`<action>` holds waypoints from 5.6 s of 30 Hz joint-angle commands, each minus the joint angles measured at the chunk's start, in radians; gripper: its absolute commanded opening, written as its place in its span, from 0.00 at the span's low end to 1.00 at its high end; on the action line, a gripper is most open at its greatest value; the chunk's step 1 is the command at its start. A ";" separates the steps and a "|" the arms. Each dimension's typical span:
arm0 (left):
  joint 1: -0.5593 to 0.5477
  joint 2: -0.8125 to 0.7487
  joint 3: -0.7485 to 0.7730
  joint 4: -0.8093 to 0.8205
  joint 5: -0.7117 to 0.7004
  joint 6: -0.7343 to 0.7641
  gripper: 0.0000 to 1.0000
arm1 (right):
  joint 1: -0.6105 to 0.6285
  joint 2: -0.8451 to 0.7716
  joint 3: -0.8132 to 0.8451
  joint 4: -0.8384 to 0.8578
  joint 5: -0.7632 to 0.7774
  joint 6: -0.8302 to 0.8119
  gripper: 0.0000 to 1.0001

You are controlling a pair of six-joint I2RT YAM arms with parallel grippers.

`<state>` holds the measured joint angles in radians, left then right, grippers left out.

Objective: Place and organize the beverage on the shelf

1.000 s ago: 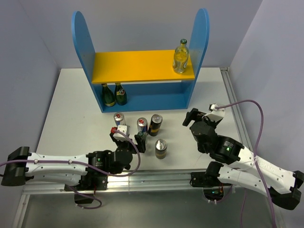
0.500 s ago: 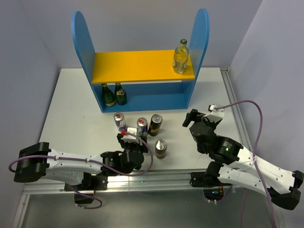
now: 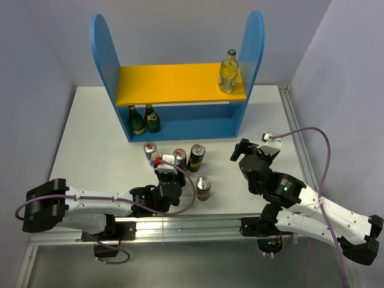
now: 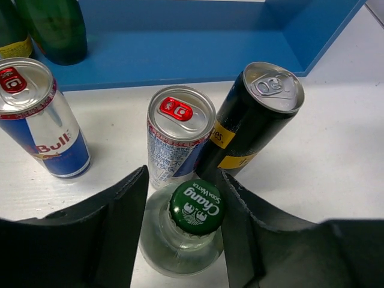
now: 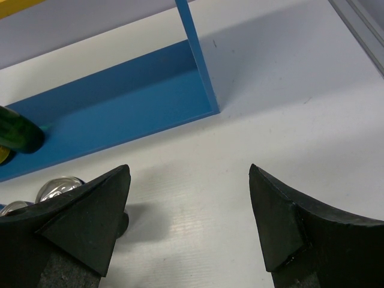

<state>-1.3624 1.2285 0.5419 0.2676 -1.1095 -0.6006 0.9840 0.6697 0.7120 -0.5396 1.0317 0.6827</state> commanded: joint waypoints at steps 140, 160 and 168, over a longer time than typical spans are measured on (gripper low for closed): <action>0.147 -0.472 0.017 -0.450 -0.007 -0.189 0.99 | 0.005 -0.096 -0.068 0.083 -0.021 -0.015 0.92; 0.259 -0.109 -0.198 0.037 0.105 -0.125 0.99 | 0.004 -0.101 -0.072 0.066 0.004 0.000 0.93; 0.422 -0.002 -0.231 0.274 0.235 0.016 0.99 | 0.004 -0.101 -0.072 0.067 0.008 0.000 0.93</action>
<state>-0.9791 1.1873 0.3119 0.3779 -0.9382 -0.6666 0.9840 0.5732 0.6334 -0.4843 1.0080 0.6655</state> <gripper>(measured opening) 0.994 0.928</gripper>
